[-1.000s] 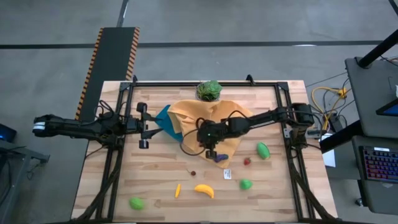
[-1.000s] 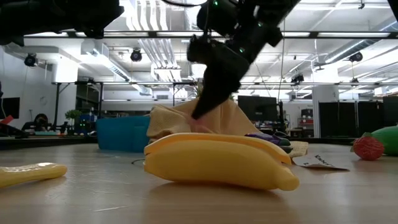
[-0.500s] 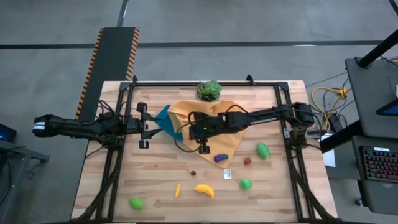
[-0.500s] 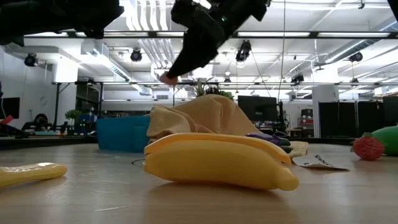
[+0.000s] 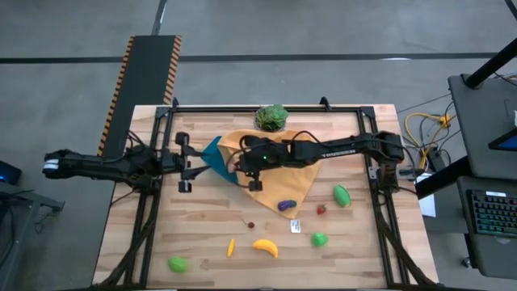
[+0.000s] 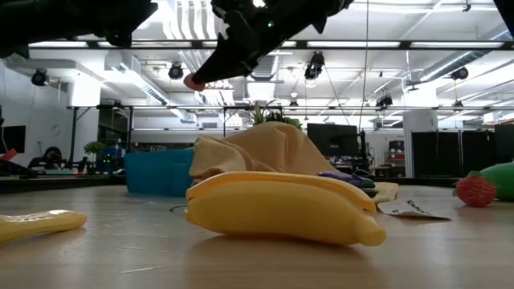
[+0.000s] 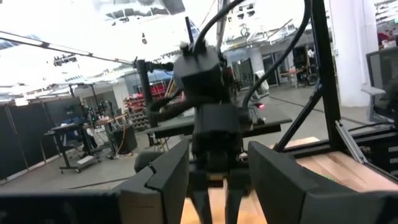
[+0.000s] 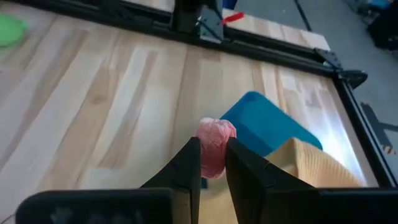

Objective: Pick and placing Produce into tupperware
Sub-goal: Put the pink peach into the blue bin

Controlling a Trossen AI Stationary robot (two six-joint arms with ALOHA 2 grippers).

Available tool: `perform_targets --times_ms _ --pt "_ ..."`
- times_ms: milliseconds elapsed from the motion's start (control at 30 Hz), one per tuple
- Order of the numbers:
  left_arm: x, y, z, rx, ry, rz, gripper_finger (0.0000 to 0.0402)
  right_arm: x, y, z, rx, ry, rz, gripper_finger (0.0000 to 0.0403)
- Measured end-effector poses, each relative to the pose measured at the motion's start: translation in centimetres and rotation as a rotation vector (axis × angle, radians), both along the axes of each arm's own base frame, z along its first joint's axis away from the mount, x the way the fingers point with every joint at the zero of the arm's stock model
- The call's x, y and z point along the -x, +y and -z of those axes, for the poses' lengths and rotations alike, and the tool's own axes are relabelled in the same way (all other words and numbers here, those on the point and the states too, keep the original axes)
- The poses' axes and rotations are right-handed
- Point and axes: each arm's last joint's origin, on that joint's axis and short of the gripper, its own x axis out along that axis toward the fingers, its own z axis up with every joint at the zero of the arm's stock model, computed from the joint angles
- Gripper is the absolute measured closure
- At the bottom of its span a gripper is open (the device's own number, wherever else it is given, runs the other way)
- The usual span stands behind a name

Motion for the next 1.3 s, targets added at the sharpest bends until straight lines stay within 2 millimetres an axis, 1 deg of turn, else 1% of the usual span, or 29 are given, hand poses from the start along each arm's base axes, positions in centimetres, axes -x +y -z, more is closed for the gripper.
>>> perform_targets --times_ms 67,267,533,733,867,1067,1300 --pt "0.2 0.0 -0.2 0.000 -0.014 0.000 0.0250 -0.5 -0.3 0.3 0.007 -0.026 -0.004 0.0347" --pt "1.0 0.0 -0.6 0.000 -0.061 0.004 0.0250 -2.1 -1.3 1.2 0.019 -0.024 0.006 0.0347" --pt "2.1 0.0 -0.2 -0.001 -0.110 0.006 0.0250 -5.8 -3.3 1.8 0.037 -0.057 0.019 0.0347" --pt "2.7 0.0 0.0 -0.001 -0.120 0.007 0.0250 -8.4 -5.3 2.9 0.018 -0.007 0.014 0.0347" --pt "2.9 0.0 0.0 -0.001 -0.121 0.008 0.0250 -9.9 -6.0 3.6 0.020 0.031 0.014 0.0347" --pt "3.2 0.0 0.0 -0.002 -0.119 0.010 0.0250 -11.2 -6.7 4.5 0.021 0.066 0.017 0.0347" --pt "3.4 0.0 0.0 -0.001 -0.118 0.009 0.0250 -11.4 -7.0 4.8 0.020 0.073 0.023 0.0347"
